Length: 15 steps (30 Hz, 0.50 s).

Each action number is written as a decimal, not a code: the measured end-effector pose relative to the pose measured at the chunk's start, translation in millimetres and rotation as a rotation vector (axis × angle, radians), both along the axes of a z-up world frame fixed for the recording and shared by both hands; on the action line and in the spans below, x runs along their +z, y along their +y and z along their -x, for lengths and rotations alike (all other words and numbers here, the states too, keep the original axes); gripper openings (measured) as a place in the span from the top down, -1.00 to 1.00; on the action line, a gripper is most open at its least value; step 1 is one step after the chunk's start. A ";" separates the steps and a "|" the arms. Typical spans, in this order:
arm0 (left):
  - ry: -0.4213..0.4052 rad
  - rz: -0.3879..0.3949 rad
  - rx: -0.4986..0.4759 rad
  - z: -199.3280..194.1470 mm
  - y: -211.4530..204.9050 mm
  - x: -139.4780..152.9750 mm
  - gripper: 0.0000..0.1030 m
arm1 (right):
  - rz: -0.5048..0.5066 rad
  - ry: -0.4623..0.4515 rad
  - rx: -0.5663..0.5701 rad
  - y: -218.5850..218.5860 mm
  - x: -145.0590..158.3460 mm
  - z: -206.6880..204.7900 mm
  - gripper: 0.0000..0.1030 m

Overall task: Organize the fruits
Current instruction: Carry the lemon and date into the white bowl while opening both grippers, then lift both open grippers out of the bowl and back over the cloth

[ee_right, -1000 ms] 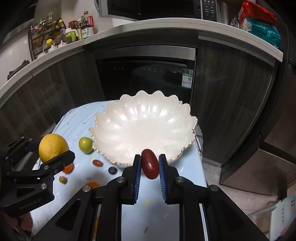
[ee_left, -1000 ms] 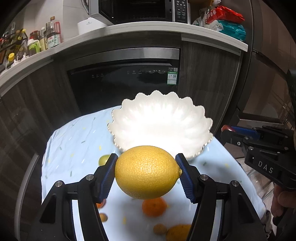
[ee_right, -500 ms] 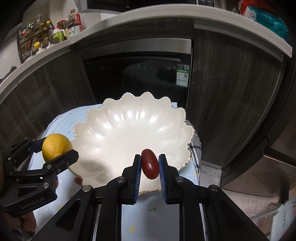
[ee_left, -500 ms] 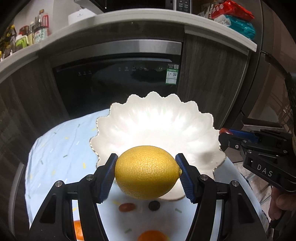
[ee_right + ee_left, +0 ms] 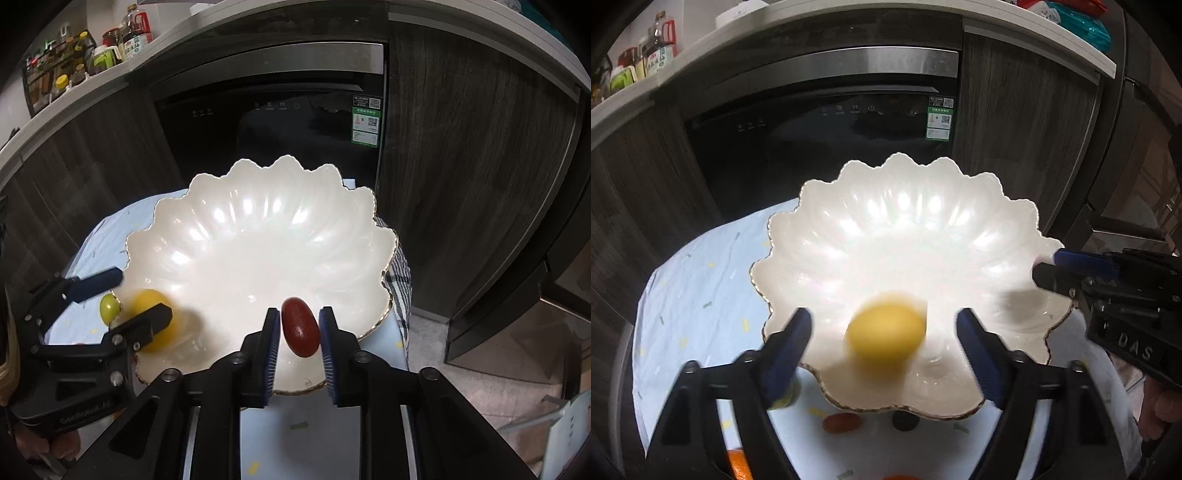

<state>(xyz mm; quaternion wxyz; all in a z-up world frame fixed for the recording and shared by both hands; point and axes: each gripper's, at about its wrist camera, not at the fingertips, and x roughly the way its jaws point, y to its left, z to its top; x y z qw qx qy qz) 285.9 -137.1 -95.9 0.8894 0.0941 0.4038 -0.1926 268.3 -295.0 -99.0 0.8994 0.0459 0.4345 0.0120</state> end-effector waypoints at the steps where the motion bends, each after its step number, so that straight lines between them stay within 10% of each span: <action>1: 0.003 -0.002 0.003 -0.4 0.8 0.1 -0.60 | 0.005 -0.005 -0.014 -0.6 0.8 0.9 -0.02; 4: 0.004 -0.013 0.022 0.0 5.4 0.9 -0.68 | 0.038 -0.037 -0.056 -2.3 7.7 6.1 -0.60; 15: -0.032 -0.009 0.086 20.9 26.0 25.8 -0.90 | 0.064 -0.080 -0.060 6.7 29.6 24.1 -0.63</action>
